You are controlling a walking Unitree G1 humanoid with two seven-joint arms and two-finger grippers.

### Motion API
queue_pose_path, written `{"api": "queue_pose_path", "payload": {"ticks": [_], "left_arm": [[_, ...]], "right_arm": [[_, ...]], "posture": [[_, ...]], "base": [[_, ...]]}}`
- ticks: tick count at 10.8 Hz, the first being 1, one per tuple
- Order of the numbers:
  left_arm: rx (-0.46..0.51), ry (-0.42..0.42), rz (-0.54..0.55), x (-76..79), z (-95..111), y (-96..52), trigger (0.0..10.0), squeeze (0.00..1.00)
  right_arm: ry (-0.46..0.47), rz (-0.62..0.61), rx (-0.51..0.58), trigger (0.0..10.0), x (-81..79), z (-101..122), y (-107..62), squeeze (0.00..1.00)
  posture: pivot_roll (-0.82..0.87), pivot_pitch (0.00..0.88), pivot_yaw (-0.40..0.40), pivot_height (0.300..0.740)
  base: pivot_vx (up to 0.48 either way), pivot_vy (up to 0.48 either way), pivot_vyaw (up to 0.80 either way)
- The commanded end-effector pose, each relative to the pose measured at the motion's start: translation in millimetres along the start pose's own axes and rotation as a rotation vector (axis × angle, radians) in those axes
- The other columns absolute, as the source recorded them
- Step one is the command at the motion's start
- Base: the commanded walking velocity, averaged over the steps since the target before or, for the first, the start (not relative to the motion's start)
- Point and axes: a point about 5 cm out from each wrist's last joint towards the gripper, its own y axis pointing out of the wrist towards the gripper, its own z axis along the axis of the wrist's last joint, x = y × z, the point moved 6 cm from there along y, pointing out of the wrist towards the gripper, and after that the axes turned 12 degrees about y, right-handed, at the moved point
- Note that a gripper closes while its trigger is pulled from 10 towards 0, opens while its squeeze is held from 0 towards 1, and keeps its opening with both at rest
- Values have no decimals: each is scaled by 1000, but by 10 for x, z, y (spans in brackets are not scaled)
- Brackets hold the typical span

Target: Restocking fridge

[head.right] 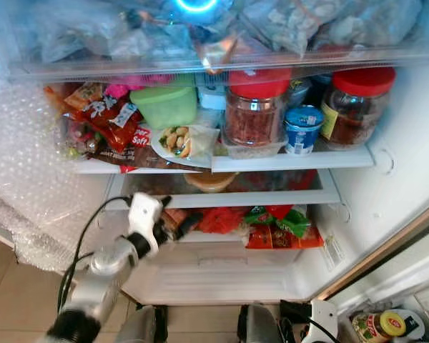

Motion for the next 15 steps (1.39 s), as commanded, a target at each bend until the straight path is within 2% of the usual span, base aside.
{"api": "queue_pose_path", "payload": {"ticks": [1, 3, 5, 8, 15], "left_arm": [[6, 50, -6, 11, 56, -47, 10000, 0], [-13, 120, 109, -119, 58, -220, 10000, 0], [-41, 121, 253, -288, 37, -347, 10000, 0], [-88, 164, 252, -352, -45, -446, 10000, 0], [-111, 177, 268, -390, -64, -488, 10000, 0]], "right_arm": [[18, 5, -16, 10000, -15, -70, -3, 0], [17, 3, -18, 10000, -9, -80, -5, 0], [18, 0, -19, 10000, -6, -93, -7, 0], [18, 2, -23, 10000, -16, -109, -6, 0], [21, 3, -23, 10000, -16, -111, -7, 0]], "posture": [[2, 105, 62, 636], [-1, 92, 66, 636], [-2, 78, 71, 636], [-2, 68, 77, 636], [4, 81, 71, 636]], "base": [[0, 0, 0], [0, 0, 0], [0, 0, 0], [-277, 0, 0], [-317, 0, 0]]}}
